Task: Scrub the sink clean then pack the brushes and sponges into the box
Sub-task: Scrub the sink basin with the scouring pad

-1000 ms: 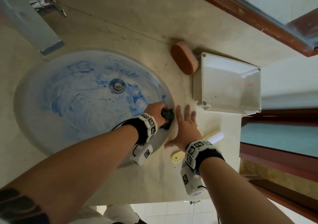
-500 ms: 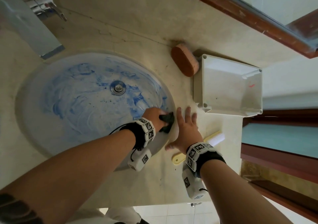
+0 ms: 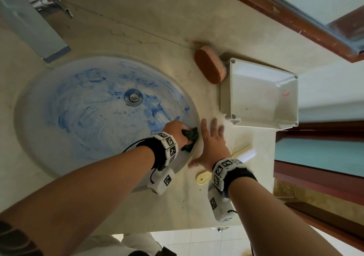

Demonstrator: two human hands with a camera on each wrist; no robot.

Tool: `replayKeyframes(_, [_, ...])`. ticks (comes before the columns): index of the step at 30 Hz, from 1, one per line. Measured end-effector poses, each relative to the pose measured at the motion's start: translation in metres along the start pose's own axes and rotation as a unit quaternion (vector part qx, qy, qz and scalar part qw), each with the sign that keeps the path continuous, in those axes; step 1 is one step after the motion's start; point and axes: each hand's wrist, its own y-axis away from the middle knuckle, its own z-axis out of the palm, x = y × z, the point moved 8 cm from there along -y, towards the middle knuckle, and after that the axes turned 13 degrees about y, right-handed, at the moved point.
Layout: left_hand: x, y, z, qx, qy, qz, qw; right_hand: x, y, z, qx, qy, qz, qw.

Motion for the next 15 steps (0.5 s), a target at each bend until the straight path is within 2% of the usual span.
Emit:
replayKeyframes(2, [0.004, -0.002, -0.003, 0.013, 0.006, 0.003, 1.0, 0.0, 0.0, 0.0, -0.002, -0.002, -0.001, 1.0])
replayKeyframes(9, [0.02, -0.03, -0.035, 0.15, 0.137, -0.038, 0.978, 0.002, 0.0, 0.001, -0.003, -0.012, -0.004, 1.0])
replayKeyframes(12, [0.014, -0.026, -0.026, 0.155, 0.134, -0.038, 0.978, 0.001, 0.001, 0.0, -0.005, -0.008, -0.004, 1.0])
replayKeyframes(15, [0.011, -0.018, -0.013, 0.127, 0.088, -0.018, 0.988, 0.0, 0.001, -0.001, -0.006, -0.004, -0.005, 1.0])
